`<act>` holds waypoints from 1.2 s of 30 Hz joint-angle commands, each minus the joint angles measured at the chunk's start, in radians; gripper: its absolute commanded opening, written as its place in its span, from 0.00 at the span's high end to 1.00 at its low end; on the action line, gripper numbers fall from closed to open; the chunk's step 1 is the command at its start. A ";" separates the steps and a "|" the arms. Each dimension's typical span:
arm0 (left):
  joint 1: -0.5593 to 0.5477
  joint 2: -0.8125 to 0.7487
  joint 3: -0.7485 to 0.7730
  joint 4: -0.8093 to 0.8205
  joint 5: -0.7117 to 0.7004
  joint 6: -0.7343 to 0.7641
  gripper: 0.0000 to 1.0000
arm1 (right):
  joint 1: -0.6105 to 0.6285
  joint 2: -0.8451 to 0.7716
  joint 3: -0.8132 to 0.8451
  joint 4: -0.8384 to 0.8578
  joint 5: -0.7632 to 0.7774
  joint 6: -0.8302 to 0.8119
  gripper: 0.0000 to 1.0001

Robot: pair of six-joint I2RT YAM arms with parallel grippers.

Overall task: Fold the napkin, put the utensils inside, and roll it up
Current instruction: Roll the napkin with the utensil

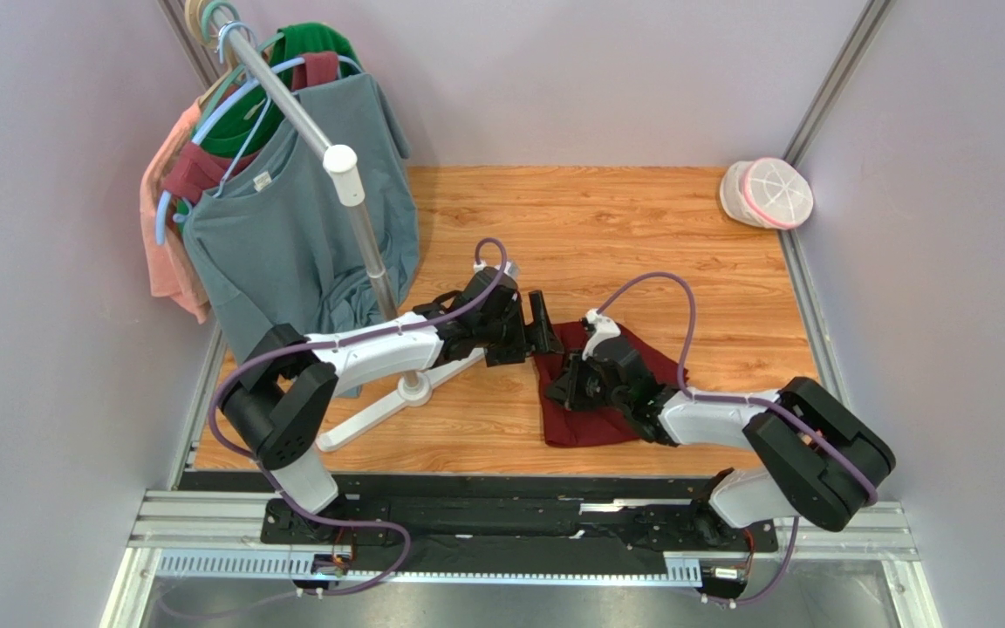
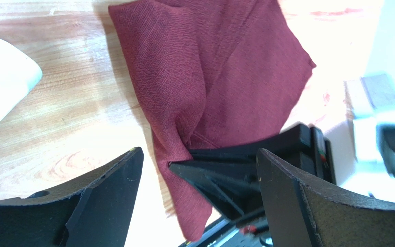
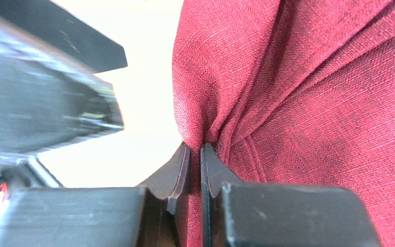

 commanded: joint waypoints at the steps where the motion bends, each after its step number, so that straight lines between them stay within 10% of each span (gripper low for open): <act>1: -0.003 -0.061 0.023 -0.026 -0.017 0.061 0.11 | -0.058 0.000 -0.086 0.013 -0.177 -0.031 1.00; 17: -0.001 -0.016 0.074 -0.015 0.061 0.407 0.14 | -0.401 0.181 -0.077 0.275 -0.716 -0.003 1.00; 36: -0.004 0.220 0.273 -0.140 -0.036 0.353 0.14 | -0.427 0.191 -0.063 0.252 -0.741 -0.025 1.00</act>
